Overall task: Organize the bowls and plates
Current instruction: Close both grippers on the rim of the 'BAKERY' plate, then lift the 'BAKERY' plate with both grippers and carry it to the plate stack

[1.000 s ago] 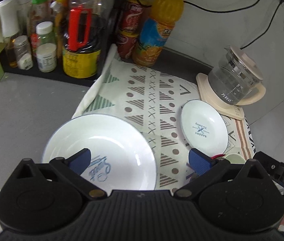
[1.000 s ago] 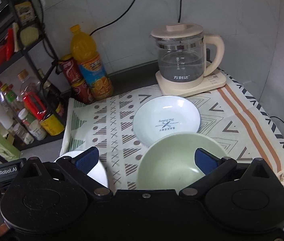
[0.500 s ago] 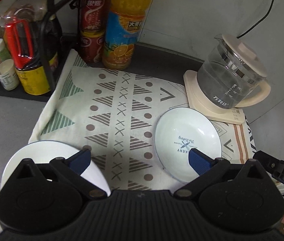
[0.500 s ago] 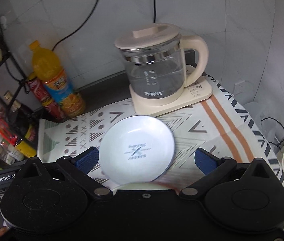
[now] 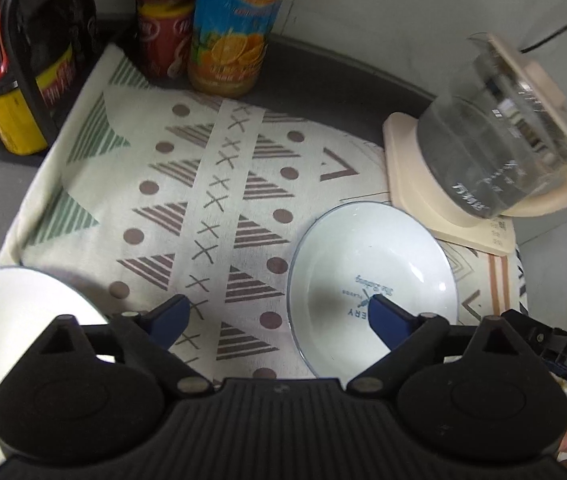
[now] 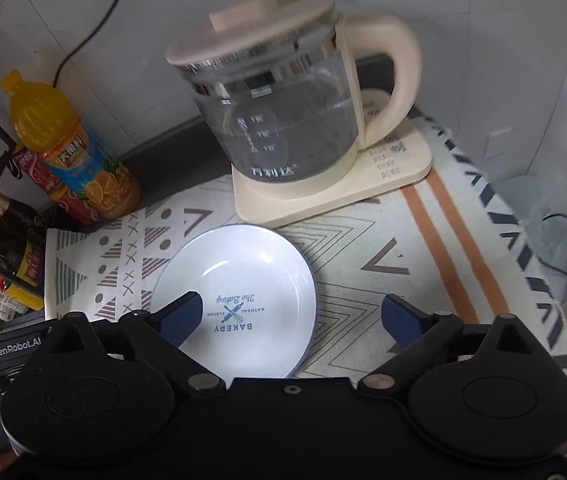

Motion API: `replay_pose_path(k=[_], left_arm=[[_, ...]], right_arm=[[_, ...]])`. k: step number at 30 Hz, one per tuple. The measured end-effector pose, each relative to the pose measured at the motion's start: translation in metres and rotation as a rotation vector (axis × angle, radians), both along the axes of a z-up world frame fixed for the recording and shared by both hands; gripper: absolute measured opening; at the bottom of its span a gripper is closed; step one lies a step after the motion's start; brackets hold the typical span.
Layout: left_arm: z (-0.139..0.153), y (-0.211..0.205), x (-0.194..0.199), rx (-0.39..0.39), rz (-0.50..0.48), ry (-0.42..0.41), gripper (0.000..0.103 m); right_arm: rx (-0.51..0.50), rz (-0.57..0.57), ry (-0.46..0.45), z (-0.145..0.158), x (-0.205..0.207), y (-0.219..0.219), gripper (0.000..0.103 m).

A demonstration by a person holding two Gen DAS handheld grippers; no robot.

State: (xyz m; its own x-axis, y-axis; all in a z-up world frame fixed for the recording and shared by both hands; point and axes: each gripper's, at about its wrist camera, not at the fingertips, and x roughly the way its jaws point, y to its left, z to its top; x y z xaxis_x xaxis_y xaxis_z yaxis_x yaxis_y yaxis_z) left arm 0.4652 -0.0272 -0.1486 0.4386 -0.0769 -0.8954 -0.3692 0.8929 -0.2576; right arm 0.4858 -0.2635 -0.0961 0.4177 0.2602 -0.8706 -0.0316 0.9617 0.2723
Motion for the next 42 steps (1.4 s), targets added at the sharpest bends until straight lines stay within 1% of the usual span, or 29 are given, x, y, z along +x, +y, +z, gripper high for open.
replay_pose_path(k=[2,3,5,6,8,11,12,13,14,15,16,17,18,20,21,23,24,28,32,36,38,42], left_arm=[[-0.006,0.001,0.003,-0.012,0.009,0.003,0.087],[-0.009,0.001,0.004,-0.016,0.010,0.005,0.086],[-0.018,0.001,0.008,-0.031,0.015,0.019,0.075],[-0.023,0.002,0.009,-0.048,0.020,0.029,0.072],[-0.034,0.004,0.013,-0.086,0.029,0.055,0.061],[-0.045,0.004,0.014,-0.117,0.044,0.070,0.051],[-0.048,0.004,0.014,-0.123,0.045,0.074,0.049],[-0.051,0.003,0.015,-0.130,0.046,0.079,0.044],[-0.054,0.003,0.015,-0.139,0.047,0.084,0.037],[-0.057,0.003,0.015,-0.151,0.050,0.091,0.034],[-0.059,0.004,0.016,-0.165,0.056,0.097,0.028],[-0.061,0.004,0.016,-0.178,0.058,0.100,0.022],[-0.062,0.005,0.016,-0.191,0.062,0.096,0.021],[-0.063,0.006,0.016,-0.204,0.061,0.099,0.018],[-0.063,0.006,0.017,-0.204,0.057,0.098,0.018],[-0.064,0.006,0.020,-0.207,0.052,0.100,0.018],[-0.064,0.006,0.022,-0.206,0.050,0.102,0.018],[-0.064,0.005,0.032,-0.190,0.043,0.099,0.018],[-0.064,0.005,0.043,-0.185,0.033,0.100,0.018],[-0.063,0.003,0.045,-0.172,0.014,0.098,0.018],[-0.061,0.001,0.044,-0.164,0.006,0.095,0.017],[-0.058,0.006,0.043,-0.184,0.036,0.090,0.014]], right_arm=[[0.015,0.008,0.025,-0.009,0.007,-0.003,0.085],[0.022,0.012,0.040,-0.013,0.011,-0.004,0.085],[0.037,0.014,0.072,-0.022,0.017,-0.005,0.081],[0.046,0.020,0.083,-0.026,0.019,-0.006,0.079],[0.063,0.032,0.107,-0.036,0.025,-0.007,0.072],[0.081,0.030,0.147,-0.051,0.032,-0.010,0.064],[0.090,0.031,0.162,-0.055,0.033,-0.011,0.063],[0.104,0.036,0.174,-0.059,0.034,-0.012,0.060],[0.116,0.043,0.184,-0.063,0.035,-0.013,0.054],[0.121,0.048,0.194,-0.067,0.037,-0.013,0.051],[0.125,0.052,0.201,-0.070,0.037,-0.013,0.044],[0.131,0.056,0.208,-0.074,0.038,-0.013,0.034],[0.139,0.059,0.216,-0.077,0.039,-0.012,0.031],[0.158,0.064,0.229,-0.083,0.040,-0.012,0.021],[0.155,0.065,0.232,-0.085,0.040,-0.011,0.019],[0.152,0.067,0.241,-0.090,0.041,-0.011,0.011],[0.154,0.065,0.250,-0.092,0.041,-0.012,0.009],[0.192,0.065,0.266,-0.099,0.042,-0.017,0.009],[0.214,0.059,0.288,-0.105,0.046,-0.017,0.011],[0.198,0.088,0.268,-0.104,0.048,-0.013,0.012],[0.207,0.098,0.264,-0.106,0.050,-0.014,0.011],[0.210,0.125,0.249,-0.105,0.050,-0.015,0.012]])
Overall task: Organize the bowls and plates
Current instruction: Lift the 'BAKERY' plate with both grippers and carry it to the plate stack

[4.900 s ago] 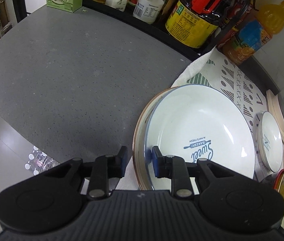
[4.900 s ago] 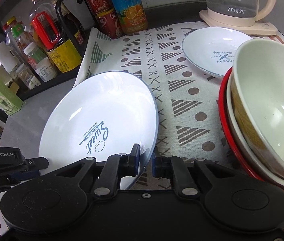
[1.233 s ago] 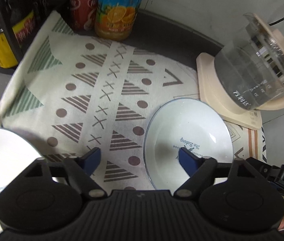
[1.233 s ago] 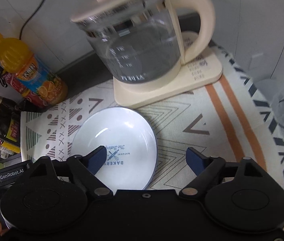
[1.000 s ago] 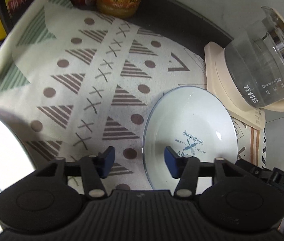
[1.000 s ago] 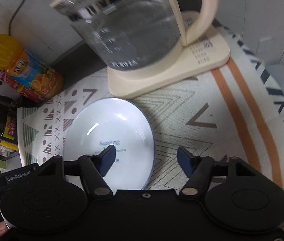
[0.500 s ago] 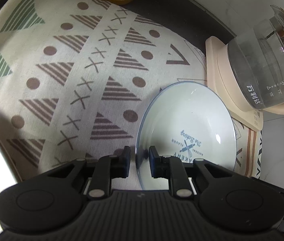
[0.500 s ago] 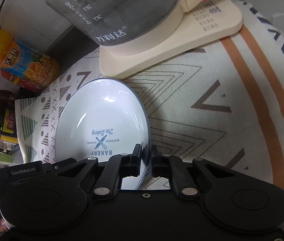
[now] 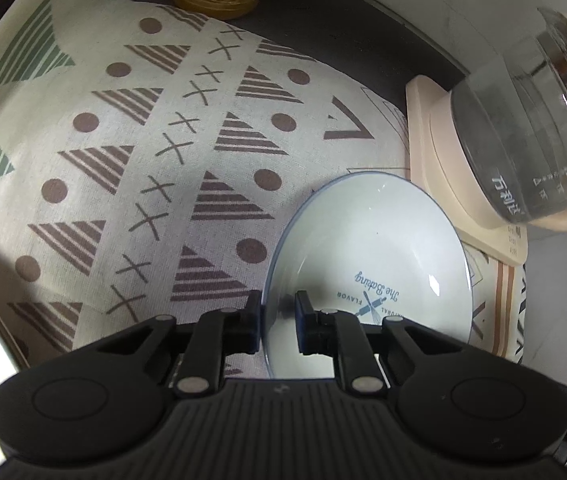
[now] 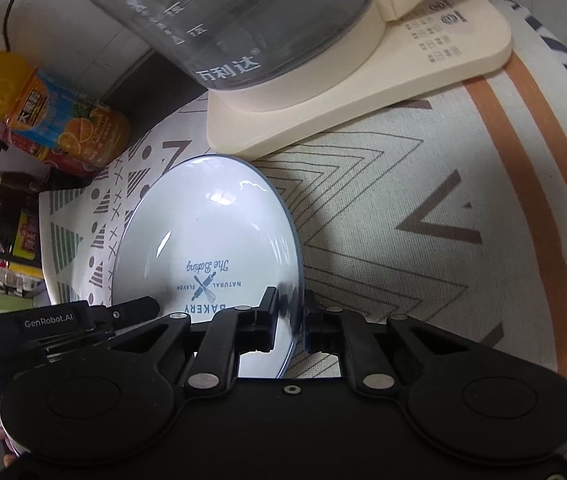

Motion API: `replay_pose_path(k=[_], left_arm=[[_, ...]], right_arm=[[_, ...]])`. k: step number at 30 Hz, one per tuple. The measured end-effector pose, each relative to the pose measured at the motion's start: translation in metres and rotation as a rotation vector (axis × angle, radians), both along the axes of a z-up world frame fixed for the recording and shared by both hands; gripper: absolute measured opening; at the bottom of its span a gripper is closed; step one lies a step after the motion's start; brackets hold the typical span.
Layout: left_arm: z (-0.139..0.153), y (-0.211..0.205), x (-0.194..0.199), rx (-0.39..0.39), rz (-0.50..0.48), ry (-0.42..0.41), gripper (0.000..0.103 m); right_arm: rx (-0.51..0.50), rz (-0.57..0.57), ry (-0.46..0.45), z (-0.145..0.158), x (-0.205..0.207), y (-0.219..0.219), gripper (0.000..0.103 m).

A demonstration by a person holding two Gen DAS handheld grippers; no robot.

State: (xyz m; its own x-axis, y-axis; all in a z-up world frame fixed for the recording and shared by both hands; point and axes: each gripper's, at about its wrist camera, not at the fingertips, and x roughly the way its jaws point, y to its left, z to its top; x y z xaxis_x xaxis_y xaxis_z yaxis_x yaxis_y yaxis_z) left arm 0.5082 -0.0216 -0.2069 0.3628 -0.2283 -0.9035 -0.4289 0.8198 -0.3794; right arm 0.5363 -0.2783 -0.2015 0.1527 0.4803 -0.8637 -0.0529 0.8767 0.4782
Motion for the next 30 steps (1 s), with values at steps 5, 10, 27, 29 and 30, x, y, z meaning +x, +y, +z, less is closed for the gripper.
replay_pose_path(k=[5,10,27,29,30], left_arm=[[0.017,0.008,-0.005,0.002,0.016,-0.045,0.014],[0.036,0.012,-0.009,0.027,0.019,-0.091,0.014],[0.071,0.023,-0.030,0.048,0.083,-0.139,0.014],[0.076,0.024,-0.032,0.054,0.083,-0.148,0.014],[0.079,0.024,-0.033,0.057,0.083,-0.152,0.014]], right_arm=[[-0.010,0.005,-0.022,0.005,-0.003,0.002,0.011],[0.036,0.035,-0.070,0.022,-0.001,0.002,0.010],[0.083,0.088,-0.153,0.074,-0.002,0.019,0.011],[0.088,0.091,-0.164,0.081,-0.002,0.019,0.011],[0.089,0.093,-0.171,0.084,-0.003,0.020,0.011]])
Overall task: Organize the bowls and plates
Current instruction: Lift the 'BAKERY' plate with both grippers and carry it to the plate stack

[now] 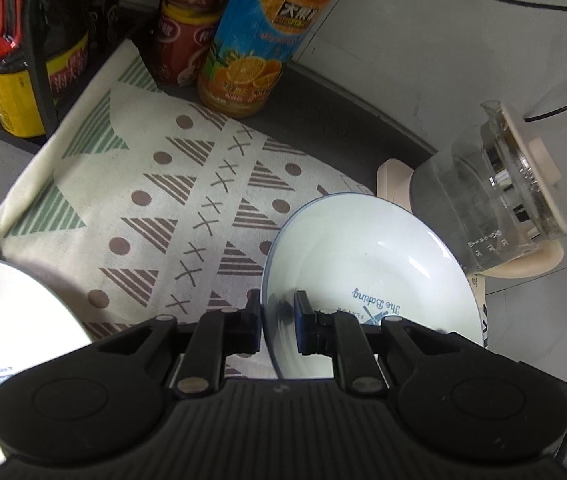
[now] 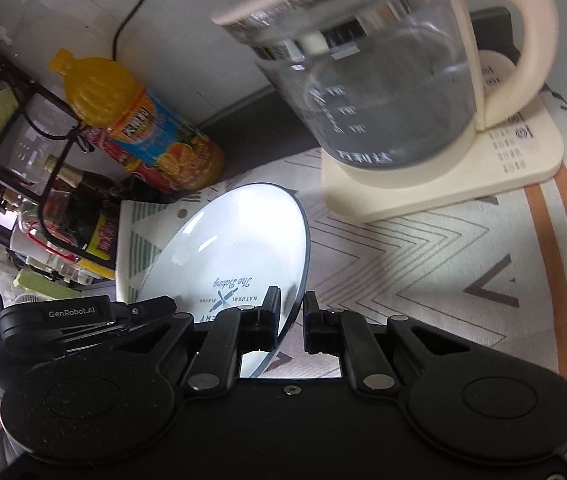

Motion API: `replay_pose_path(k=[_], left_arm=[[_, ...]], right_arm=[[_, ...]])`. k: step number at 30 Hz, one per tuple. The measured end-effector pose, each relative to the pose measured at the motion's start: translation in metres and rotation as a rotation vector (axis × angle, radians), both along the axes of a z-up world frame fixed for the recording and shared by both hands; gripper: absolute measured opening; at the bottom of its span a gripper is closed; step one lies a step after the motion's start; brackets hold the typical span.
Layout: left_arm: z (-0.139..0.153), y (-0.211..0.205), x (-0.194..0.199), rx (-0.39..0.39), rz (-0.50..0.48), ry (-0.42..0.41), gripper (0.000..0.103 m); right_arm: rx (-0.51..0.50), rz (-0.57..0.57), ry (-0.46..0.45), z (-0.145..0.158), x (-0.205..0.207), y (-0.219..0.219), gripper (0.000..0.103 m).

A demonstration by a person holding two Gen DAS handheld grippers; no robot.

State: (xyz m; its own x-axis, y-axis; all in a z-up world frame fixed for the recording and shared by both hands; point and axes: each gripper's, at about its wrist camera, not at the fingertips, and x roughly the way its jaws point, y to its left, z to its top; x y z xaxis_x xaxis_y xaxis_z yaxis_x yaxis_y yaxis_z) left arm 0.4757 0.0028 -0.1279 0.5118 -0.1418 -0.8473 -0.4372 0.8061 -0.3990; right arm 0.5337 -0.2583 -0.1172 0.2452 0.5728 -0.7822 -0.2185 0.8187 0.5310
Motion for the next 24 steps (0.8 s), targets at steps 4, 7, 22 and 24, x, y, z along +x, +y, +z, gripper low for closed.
replay_pose_path(k=[4,7,22,24], left_arm=[[0.010,0.003,-0.002,0.005,0.000,-0.019,0.014],[0.017,0.007,-0.005,0.009,-0.005,-0.032,0.014],[0.034,0.057,-0.041,0.005,-0.028,-0.078,0.014],[0.035,0.066,-0.050,0.005,-0.025,-0.081,0.014]], right_arm=[[0.013,0.003,-0.023,0.013,-0.002,0.004,0.011],[0.014,0.007,-0.037,0.021,-0.003,0.008,0.011],[0.014,-0.028,-0.070,0.044,-0.033,0.049,0.012],[0.010,-0.025,-0.072,0.047,-0.038,0.060,0.012]])
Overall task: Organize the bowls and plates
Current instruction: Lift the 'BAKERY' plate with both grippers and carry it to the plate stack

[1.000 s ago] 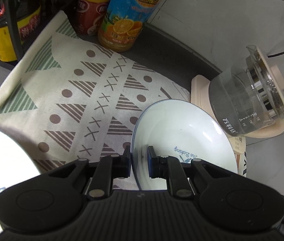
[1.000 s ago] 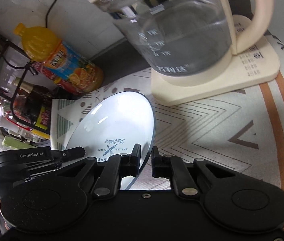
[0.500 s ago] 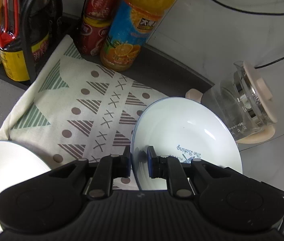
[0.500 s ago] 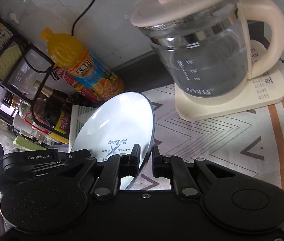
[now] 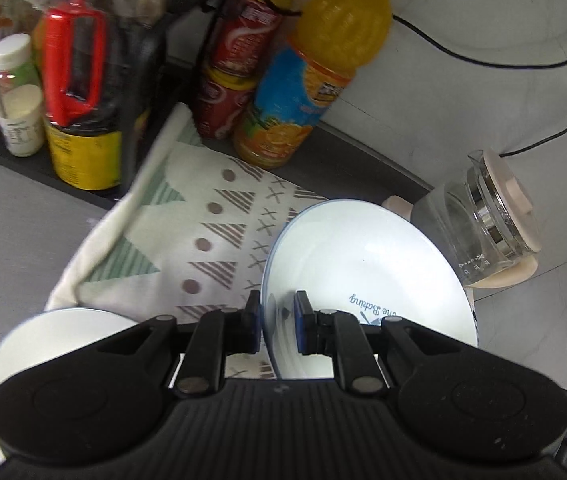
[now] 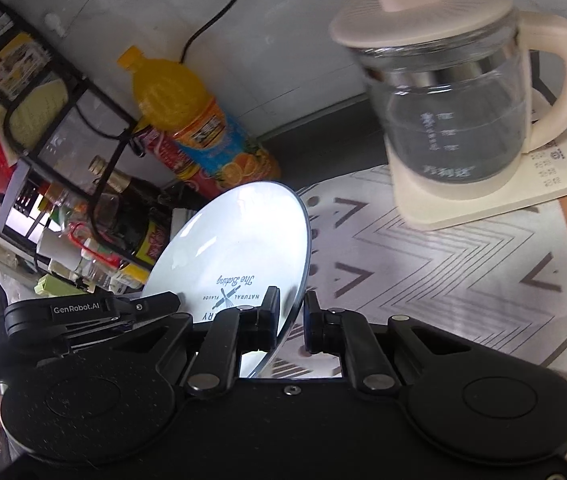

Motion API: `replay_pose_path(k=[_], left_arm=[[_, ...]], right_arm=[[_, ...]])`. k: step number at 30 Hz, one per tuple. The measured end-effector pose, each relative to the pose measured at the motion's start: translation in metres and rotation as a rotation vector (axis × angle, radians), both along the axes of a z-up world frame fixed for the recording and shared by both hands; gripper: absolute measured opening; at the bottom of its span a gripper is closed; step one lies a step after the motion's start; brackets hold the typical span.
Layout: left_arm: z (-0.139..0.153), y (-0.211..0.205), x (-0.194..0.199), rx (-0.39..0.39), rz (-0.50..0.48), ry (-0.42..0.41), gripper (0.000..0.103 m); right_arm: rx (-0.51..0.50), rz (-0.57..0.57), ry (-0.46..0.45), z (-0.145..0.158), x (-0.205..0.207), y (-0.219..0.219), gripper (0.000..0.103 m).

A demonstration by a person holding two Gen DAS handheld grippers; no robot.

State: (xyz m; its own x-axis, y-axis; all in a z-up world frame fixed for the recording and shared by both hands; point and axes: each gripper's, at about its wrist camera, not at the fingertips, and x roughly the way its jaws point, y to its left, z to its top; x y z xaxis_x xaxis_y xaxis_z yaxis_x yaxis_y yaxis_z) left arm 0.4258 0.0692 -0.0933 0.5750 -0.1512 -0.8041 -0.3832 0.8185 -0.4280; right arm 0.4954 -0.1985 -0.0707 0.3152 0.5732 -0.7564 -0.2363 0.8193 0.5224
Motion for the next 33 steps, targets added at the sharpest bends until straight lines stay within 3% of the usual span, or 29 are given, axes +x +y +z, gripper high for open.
replay_pose_path(k=[16,33], left_arm=[[-0.021,0.065,-0.068,-0.015,0.019,0.041,0.014],[-0.064,0.084,-0.114,-0.058,-0.027,0.104,0.014]], right_arm=[[-0.009,0.016,0.030,-0.005,-0.054,0.074,0.011],[-0.100,-0.002,0.068,-0.024,-0.112,0.104,0.011]])
